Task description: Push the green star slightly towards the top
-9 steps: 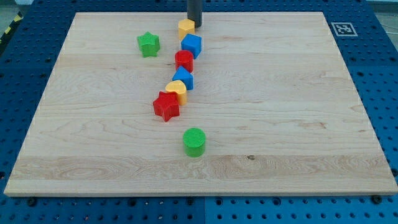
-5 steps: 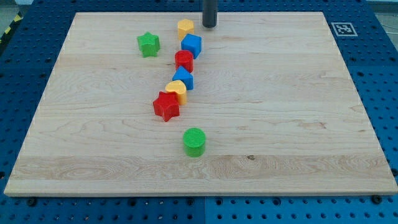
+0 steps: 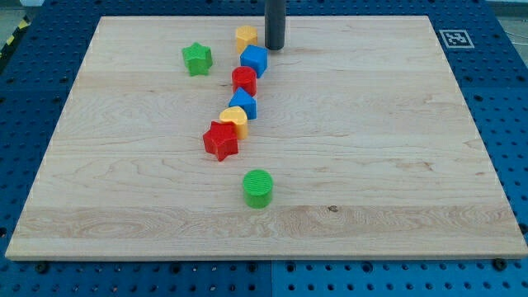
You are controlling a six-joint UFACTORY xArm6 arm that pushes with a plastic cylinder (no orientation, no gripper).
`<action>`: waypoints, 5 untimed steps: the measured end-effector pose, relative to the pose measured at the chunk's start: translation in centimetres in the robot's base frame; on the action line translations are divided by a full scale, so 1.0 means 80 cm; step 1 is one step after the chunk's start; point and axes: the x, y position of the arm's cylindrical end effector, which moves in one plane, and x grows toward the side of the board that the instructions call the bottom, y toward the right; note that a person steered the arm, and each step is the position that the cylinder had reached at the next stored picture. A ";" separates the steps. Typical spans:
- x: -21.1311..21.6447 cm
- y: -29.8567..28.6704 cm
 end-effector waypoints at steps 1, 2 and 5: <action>0.003 0.000; 0.006 0.000; 0.036 0.000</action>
